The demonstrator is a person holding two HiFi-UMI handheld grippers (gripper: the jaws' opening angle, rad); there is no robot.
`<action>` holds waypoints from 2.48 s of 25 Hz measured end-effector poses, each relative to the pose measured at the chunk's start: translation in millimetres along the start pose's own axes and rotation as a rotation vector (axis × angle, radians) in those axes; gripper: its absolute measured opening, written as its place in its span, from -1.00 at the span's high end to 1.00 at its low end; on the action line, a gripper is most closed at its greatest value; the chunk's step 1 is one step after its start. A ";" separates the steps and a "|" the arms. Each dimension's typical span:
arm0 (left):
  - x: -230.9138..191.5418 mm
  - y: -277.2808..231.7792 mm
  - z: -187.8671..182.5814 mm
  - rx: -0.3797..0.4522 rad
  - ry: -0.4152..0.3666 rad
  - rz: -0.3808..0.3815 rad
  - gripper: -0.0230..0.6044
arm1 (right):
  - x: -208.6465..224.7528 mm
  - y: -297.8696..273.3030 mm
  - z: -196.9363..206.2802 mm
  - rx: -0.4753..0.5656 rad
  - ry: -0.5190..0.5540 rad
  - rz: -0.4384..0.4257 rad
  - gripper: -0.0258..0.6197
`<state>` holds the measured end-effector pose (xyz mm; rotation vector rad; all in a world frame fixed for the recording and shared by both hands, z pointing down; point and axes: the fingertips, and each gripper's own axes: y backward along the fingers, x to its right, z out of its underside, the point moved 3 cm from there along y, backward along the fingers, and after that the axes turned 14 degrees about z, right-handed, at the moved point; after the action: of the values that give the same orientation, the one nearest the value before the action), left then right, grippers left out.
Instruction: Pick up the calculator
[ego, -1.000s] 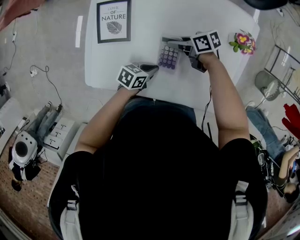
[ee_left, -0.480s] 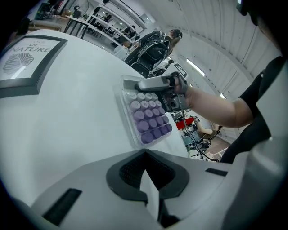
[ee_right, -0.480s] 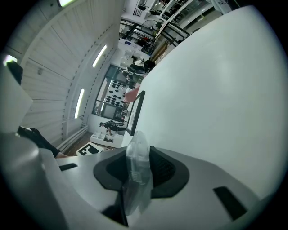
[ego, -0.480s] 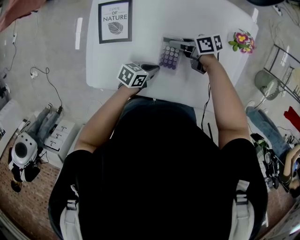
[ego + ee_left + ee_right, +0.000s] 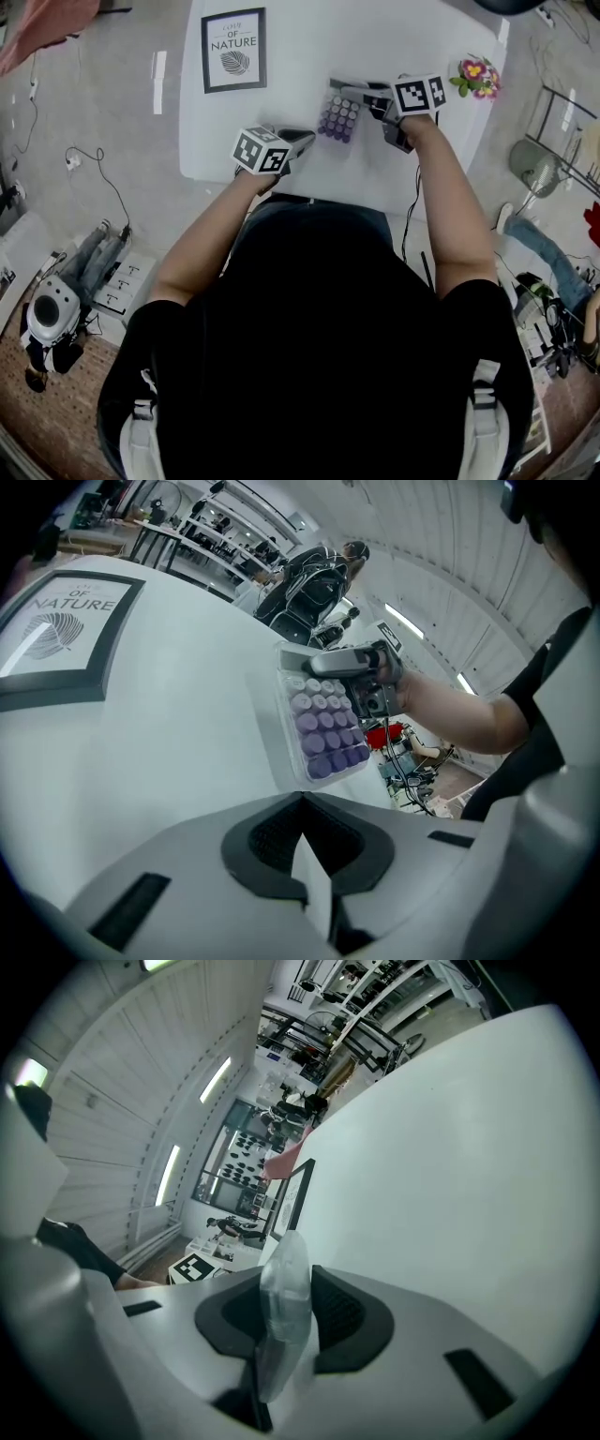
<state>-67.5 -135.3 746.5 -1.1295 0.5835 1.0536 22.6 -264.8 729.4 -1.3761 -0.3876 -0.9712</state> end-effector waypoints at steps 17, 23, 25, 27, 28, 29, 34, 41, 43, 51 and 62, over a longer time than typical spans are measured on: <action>21.7 38.5 -23.5 0.024 -0.106 -0.029 0.87 | -32.8 58.3 -12.5 0.159 0.022 0.027 0.57; 33.3 54.0 -34.6 0.038 -0.162 -0.042 0.87 | -50.7 72.7 -11.2 0.198 0.044 0.037 0.57; 43.0 59.0 -36.4 0.044 -0.184 -0.042 0.87 | -59.7 80.5 -7.5 0.214 0.051 0.042 0.57; 53.5 66.2 -37.5 0.051 -0.205 -0.039 0.87 | -70.3 88.2 -3.9 0.230 0.058 0.049 0.57; 58.8 69.2 -38.4 0.056 -0.213 -0.038 0.87 | -74.9 92.7 -2.4 0.238 0.061 0.051 0.57; 63.6 71.3 -40.0 0.061 -0.220 -0.036 0.87 | -78.5 98.1 -1.5 0.248 0.064 0.052 0.57; 81.2 77.2 -48.2 0.079 -0.256 -0.035 0.87 | -90.3 124.3 0.4 0.295 0.078 0.056 0.57; 107.3 80.7 -41.8 0.091 -0.297 -0.035 0.87 | -105.5 159.2 21.0 0.349 0.095 0.065 0.57; 114.7 81.7 -39.6 0.098 -0.309 -0.036 0.87 | -109.3 168.8 28.4 0.365 0.100 0.068 0.57; 140.9 93.0 -37.0 0.101 -0.370 -0.048 0.87 | -130.2 203.5 47.5 0.453 0.124 0.038 0.57; 156.1 120.9 -28.3 0.137 -0.398 -0.052 0.87 | -144.7 215.5 81.9 0.501 0.097 0.047 0.57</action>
<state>-106.3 -96.4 554.8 -0.7826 0.3025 1.1371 127.6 -159.3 501.4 -0.8768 -0.4853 -0.8273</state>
